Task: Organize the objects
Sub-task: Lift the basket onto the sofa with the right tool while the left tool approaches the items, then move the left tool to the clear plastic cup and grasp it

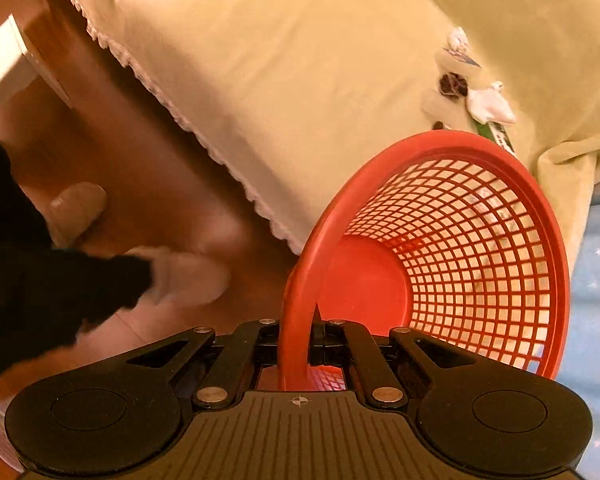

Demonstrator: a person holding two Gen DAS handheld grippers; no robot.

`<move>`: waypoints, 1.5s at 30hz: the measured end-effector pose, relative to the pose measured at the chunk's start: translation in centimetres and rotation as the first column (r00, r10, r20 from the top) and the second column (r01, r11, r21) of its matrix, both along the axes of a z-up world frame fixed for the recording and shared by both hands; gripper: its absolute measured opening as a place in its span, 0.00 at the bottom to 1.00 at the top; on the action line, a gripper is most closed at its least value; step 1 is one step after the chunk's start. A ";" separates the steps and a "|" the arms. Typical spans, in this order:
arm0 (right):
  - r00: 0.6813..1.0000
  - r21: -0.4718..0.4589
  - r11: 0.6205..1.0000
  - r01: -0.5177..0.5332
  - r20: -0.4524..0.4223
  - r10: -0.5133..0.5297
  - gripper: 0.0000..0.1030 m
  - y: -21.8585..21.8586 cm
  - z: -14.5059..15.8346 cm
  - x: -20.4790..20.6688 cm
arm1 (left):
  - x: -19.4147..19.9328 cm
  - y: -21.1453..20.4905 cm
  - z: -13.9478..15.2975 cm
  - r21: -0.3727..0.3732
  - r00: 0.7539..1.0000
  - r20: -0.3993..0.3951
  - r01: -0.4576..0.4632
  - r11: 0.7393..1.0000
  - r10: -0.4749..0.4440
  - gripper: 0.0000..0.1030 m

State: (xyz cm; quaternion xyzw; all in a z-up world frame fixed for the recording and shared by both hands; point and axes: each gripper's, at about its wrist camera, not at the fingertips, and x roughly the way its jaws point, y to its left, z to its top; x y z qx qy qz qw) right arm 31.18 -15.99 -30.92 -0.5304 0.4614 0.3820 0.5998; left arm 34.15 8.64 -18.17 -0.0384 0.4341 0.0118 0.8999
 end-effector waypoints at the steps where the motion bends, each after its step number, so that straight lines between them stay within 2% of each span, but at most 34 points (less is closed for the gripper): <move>1: 1.000 -0.006 1.000 -0.002 -0.001 0.002 0.00 -0.2 0.0 0.9 | 0.8 0.0 0.0 0.004 1.000 -0.002 -0.007 1.000 0.007 0.99; 4: 1.000 -0.019 1.000 -0.025 -0.010 0.024 0.00 -1.5 0.5 4.0 | 3.7 -0.3 -0.1 0.014 1.000 -0.013 -0.025 1.000 0.025 0.99; 13: 0.994 -0.028 0.997 -0.076 -0.085 0.073 0.00 -3.7 -0.9 13.4 | 12.9 -1.9 -1.3 0.025 0.991 -0.084 -0.103 0.994 0.105 0.99; 16: 0.990 -0.042 0.995 -0.090 -0.113 0.085 0.00 -3.9 -1.7 15.9 | 15.3 -2.5 -1.8 0.008 0.987 -0.098 -0.126 0.992 0.126 0.99; 22: 0.982 -0.083 0.989 -0.123 -0.156 0.109 0.00 -4.1 -3.2 18.9 | 19.1 -3.1 -3.0 -0.002 0.984 -0.134 -0.116 0.993 0.115 0.99; 31: 0.970 -0.182 0.972 -0.151 -0.215 0.111 0.00 -3.5 -5.2 21.0 | 23.9 -1.8 -6.2 -0.032 0.988 -0.156 -0.010 0.999 0.005 0.99; 37: 0.975 -0.219 0.973 -0.069 -0.220 0.019 0.00 -3.3 -5.3 21.9 | 26.9 -0.6 -8.8 -0.067 0.983 -0.161 0.083 0.994 -0.093 0.99; 45: 0.972 -0.243 0.970 -0.024 -0.231 -0.034 0.00 -3.7 -4.6 23.0 | 29.9 -0.3 -12.1 -0.092 0.967 -0.185 0.162 0.982 -0.177 0.99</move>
